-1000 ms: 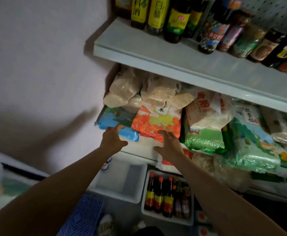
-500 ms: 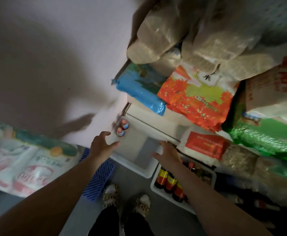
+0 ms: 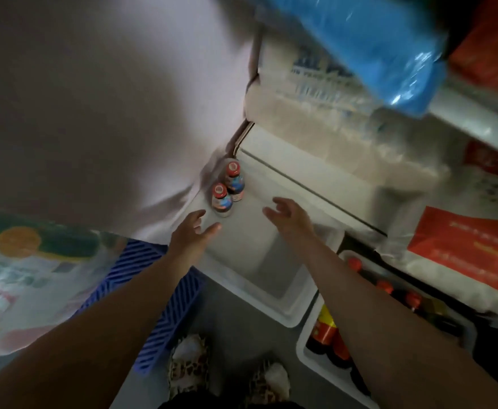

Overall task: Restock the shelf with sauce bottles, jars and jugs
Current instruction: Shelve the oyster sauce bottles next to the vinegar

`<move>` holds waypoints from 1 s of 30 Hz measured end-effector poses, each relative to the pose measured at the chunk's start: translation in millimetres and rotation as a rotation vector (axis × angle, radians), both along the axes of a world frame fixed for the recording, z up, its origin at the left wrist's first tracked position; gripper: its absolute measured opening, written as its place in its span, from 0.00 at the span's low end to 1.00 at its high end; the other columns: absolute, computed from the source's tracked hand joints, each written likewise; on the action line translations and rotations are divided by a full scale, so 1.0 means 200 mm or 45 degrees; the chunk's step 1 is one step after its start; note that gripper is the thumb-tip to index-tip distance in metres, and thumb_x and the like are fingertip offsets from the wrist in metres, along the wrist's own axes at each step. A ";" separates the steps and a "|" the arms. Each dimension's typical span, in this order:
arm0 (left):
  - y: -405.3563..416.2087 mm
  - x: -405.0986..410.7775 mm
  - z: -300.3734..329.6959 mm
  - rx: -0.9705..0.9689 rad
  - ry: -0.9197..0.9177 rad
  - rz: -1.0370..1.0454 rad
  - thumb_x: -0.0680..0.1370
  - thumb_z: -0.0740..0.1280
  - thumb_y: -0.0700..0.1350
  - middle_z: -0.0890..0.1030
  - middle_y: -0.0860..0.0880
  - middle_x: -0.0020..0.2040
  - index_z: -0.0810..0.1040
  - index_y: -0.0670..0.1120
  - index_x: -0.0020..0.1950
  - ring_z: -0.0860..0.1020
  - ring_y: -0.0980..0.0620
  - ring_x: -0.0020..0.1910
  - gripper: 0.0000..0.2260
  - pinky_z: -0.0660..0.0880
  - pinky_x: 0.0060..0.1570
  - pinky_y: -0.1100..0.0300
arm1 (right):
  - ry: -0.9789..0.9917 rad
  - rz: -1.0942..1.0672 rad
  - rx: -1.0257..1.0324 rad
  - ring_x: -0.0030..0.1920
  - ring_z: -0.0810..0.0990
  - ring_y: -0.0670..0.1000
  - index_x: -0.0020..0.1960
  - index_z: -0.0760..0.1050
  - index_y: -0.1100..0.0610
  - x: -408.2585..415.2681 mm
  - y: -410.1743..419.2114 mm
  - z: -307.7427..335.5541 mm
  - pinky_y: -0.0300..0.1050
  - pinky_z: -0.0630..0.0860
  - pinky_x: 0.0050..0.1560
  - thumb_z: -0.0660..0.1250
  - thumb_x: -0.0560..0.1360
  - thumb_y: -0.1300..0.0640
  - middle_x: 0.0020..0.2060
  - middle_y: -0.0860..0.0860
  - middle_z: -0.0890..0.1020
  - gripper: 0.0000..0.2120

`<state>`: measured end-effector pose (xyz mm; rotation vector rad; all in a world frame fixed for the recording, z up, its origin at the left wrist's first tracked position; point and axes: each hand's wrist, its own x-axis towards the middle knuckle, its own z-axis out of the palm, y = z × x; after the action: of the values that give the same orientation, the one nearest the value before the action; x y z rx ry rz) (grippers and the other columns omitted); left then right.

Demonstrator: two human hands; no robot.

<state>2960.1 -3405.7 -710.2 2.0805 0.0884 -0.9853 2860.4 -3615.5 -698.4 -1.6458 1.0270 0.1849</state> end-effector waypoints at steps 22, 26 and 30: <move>-0.19 0.24 -1.04 -0.560 -0.329 0.073 0.69 0.77 0.34 0.79 0.51 0.61 0.71 0.44 0.69 0.78 0.57 0.58 0.30 0.75 0.45 0.73 | -0.721 0.203 0.041 0.53 0.81 0.37 0.64 0.75 0.57 0.47 0.00 -0.95 0.33 0.76 0.54 0.72 0.75 0.67 0.55 0.49 0.82 0.19; -0.19 0.25 -1.08 -0.542 -0.312 0.064 0.63 0.82 0.34 0.81 0.48 0.58 0.72 0.40 0.65 0.81 0.55 0.56 0.34 0.78 0.50 0.62 | -0.660 0.229 0.008 0.64 0.79 0.47 0.67 0.76 0.57 0.35 -0.09 -1.00 0.50 0.72 0.70 0.74 0.74 0.61 0.61 0.49 0.83 0.22; -0.17 0.24 -1.09 -0.562 -0.231 0.034 0.57 0.84 0.43 0.81 0.43 0.60 0.71 0.38 0.65 0.81 0.46 0.59 0.40 0.79 0.57 0.45 | -0.656 0.245 0.039 0.60 0.80 0.44 0.67 0.74 0.63 0.26 -0.14 -1.03 0.47 0.74 0.67 0.72 0.75 0.67 0.58 0.50 0.83 0.21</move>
<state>3009.1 -3440.6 -928.9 1.7435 -0.1795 -0.7179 2911.8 -3642.8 -904.0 -1.6448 0.4744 -0.0955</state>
